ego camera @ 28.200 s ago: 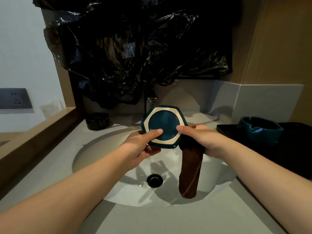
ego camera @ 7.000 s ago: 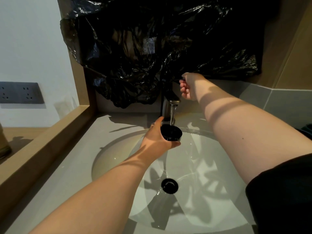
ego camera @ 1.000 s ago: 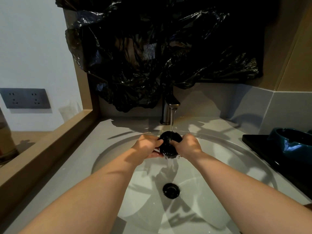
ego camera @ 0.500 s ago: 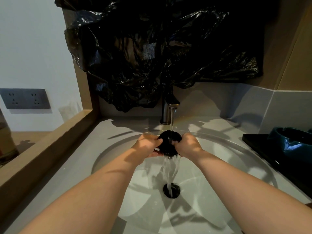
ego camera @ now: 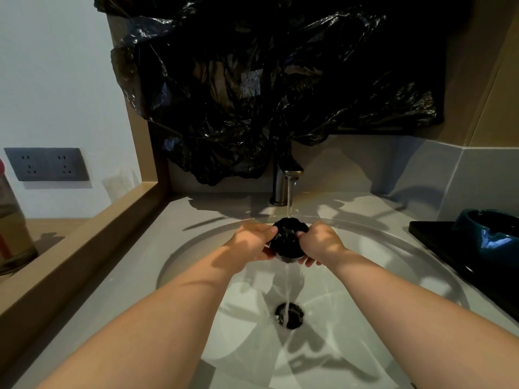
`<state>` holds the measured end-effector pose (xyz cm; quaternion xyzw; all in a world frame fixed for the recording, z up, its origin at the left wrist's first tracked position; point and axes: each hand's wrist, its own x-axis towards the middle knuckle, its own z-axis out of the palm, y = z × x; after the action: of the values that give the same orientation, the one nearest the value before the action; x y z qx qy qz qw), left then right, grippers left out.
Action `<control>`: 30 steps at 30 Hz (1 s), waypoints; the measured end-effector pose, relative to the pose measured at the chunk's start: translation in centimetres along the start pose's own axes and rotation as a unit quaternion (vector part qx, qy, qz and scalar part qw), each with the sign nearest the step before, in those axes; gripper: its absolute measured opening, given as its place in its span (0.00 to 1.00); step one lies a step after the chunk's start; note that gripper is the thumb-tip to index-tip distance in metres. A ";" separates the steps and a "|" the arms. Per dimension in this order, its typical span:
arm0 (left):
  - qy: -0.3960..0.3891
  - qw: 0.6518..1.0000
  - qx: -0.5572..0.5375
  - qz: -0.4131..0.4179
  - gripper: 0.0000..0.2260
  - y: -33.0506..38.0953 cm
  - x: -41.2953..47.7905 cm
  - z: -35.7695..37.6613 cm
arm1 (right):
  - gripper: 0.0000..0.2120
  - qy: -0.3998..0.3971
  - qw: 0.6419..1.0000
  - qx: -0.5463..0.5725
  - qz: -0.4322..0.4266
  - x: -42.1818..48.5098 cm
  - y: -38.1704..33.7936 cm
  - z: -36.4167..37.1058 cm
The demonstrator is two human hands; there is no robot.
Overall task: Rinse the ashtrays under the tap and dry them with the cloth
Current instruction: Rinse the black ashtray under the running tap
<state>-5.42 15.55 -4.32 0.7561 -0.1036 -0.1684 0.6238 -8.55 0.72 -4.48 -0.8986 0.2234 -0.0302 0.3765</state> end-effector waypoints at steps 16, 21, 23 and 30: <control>0.062 0.997 -0.013 -0.035 0.10 0.1 0.9 0.4 | 0.11 -0.040 0.993 0.108 -0.006 0.1 -0.8 -0.5; 0.053 0.998 -0.019 0.018 0.14 0.0 0.9 -0.1 | 0.11 -0.101 0.972 0.209 0.030 0.1 0.1 -0.3; 0.022 0.999 -0.041 0.003 0.14 0.0 0.7 -0.4 | 0.11 -0.125 0.958 0.256 0.034 -0.2 0.0 -0.4; -0.001 0.990 0.093 0.111 0.20 -0.5 0.6 -0.1 | 0.13 -0.041 0.991 0.110 -0.062 0.0 0.3 -1.0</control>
<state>-4.85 15.52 -4.92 0.7944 -0.2027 -0.0890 0.5656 -8.90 -0.15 -3.97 -0.8643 0.1468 -0.0411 0.4793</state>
